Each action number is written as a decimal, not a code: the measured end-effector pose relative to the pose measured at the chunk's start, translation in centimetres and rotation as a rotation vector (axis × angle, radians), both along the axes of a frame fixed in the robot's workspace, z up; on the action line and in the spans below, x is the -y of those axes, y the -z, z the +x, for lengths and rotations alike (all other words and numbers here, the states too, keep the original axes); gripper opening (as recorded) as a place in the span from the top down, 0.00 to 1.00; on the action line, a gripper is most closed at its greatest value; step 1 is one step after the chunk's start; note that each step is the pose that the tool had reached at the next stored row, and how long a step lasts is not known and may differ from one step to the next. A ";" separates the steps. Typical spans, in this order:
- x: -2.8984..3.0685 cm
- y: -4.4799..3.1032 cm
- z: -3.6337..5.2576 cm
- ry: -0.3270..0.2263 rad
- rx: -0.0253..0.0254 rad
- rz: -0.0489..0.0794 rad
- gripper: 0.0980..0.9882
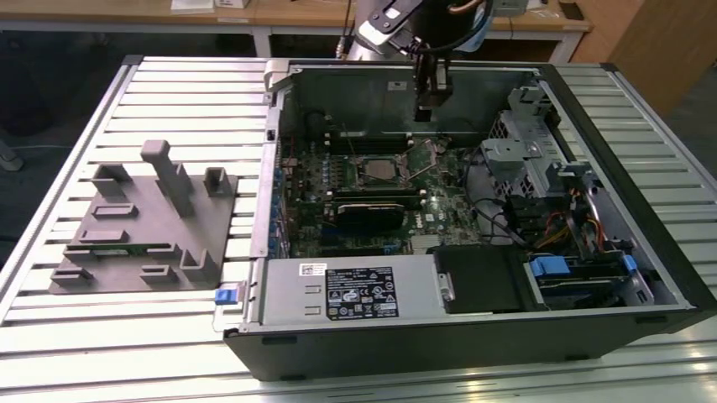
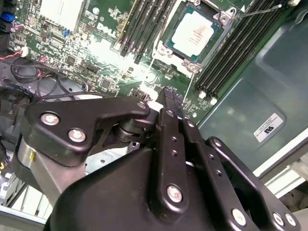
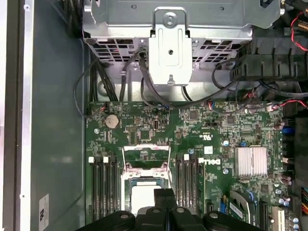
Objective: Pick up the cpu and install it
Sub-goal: 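Close the cpu cover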
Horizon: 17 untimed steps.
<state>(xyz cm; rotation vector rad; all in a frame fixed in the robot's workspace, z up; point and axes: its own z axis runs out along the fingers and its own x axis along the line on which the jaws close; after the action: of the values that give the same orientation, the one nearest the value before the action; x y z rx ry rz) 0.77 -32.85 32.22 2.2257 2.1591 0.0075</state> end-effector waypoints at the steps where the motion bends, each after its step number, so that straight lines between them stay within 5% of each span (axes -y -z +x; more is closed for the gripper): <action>1: -0.01 -0.07 0.00 0.000 -0.0001 0.000 0.99; 17: -0.10 -1.16 -0.02 0.000 0.0000 0.000 0.99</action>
<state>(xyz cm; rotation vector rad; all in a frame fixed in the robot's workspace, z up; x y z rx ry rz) 0.75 -32.75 33.38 2.2257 2.1591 0.0075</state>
